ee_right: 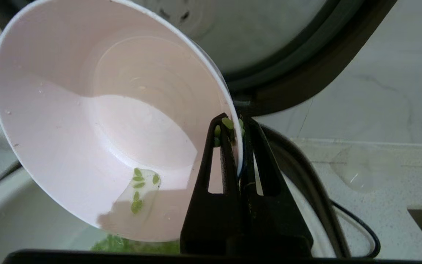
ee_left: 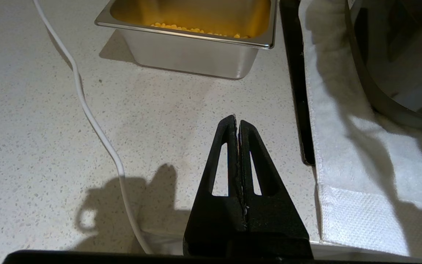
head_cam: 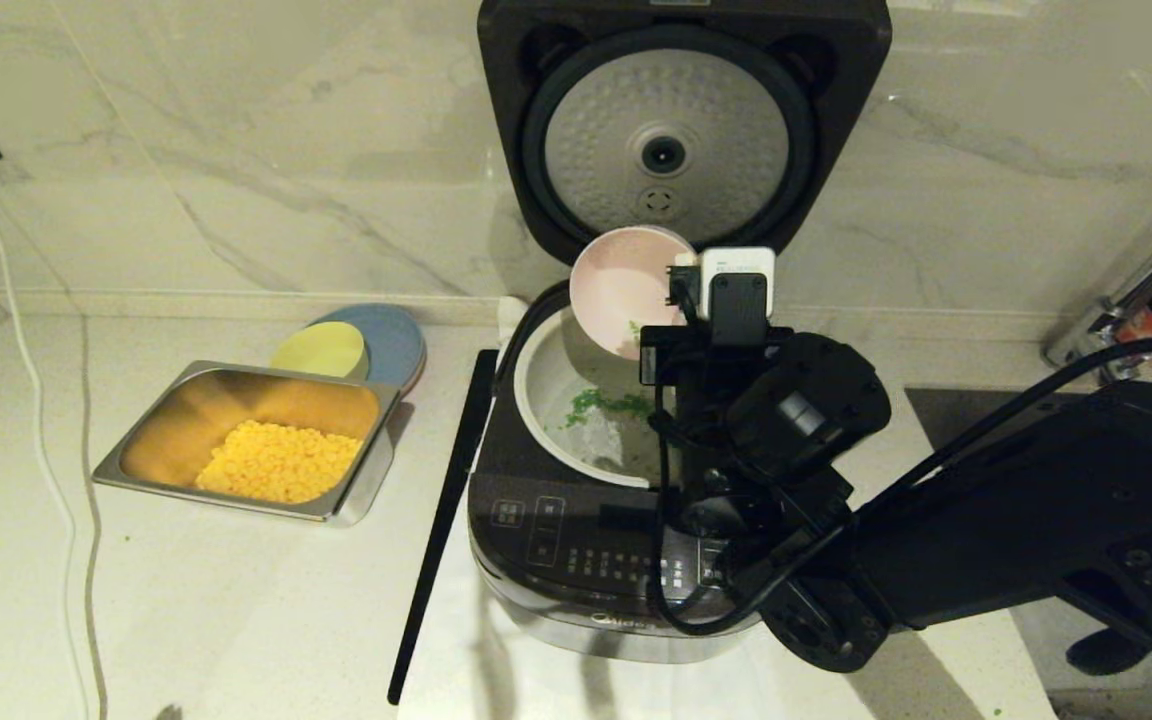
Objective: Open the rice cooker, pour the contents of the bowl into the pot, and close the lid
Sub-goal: Pour the water from the bowl into the rice cooker
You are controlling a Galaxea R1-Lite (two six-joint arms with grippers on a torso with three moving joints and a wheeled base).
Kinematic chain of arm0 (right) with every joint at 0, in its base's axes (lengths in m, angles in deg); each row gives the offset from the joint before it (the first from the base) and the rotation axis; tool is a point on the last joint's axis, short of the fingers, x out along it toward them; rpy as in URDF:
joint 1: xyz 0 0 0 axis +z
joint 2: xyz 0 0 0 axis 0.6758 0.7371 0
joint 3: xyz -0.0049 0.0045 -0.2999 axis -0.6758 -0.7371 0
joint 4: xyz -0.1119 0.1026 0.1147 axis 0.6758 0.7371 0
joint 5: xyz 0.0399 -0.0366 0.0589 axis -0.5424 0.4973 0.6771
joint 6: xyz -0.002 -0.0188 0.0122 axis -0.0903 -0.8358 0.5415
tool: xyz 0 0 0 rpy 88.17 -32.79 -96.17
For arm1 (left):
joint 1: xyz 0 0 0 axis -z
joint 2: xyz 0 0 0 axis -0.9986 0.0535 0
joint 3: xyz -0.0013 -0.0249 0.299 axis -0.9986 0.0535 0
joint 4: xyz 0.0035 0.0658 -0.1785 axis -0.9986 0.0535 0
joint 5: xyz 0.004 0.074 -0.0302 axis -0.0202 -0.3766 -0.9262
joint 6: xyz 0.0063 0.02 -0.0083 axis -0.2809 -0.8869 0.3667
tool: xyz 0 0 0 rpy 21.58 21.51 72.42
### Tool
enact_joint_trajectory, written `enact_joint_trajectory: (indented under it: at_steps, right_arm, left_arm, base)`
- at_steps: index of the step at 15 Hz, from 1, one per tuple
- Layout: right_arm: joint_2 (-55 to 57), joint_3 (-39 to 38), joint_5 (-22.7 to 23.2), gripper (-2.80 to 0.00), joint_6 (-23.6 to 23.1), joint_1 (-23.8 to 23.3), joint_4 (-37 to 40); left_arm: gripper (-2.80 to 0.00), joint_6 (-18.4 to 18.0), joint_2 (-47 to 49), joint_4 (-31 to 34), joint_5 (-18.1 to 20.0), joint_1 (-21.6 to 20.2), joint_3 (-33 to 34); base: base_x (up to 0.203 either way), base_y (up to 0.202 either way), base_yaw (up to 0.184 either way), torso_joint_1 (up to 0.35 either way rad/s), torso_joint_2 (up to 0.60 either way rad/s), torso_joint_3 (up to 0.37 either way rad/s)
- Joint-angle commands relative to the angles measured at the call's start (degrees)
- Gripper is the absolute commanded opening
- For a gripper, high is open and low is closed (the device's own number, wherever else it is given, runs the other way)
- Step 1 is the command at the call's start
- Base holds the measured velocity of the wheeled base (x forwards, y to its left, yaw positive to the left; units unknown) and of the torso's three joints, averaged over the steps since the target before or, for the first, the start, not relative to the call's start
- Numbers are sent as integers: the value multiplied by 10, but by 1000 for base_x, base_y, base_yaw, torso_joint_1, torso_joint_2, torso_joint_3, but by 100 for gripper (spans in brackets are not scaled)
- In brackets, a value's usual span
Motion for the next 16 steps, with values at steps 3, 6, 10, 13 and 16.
enact_joint_trajectory:
  at_steps: [3, 6, 10, 13, 16]
  right_arm:
    - [13, -9, 0, -280, 4, 0, -5]
    - [27, -16, 1, -280, 35, -3, -5]
    - [22, -17, 5, -280, 55, -5, -5]
    - [12, -23, 5, -280, 69, -5, -5]
    - [-18, -33, 7, -280, 72, -4, -5]
  left_arm:
    - [-280, 0, -1, 0, 0, 0, 5]
    - [-280, 0, -1, 0, 0, 0, 5]
    - [-280, 0, -1, 0, 0, 0, 5]
    - [-280, 0, -1, 0, 0, 0, 5]
    - [-280, 0, -1, 0, 0, 0, 5]
  base:
    - [0, 0, 0, 0, 0, 0]
    - [0, 0, 0, 0, 0, 0]
    - [0, 0, 0, 0, 0, 0]
    - [0, 0, 0, 0, 0, 0]
    - [0, 0, 0, 0, 0, 0]
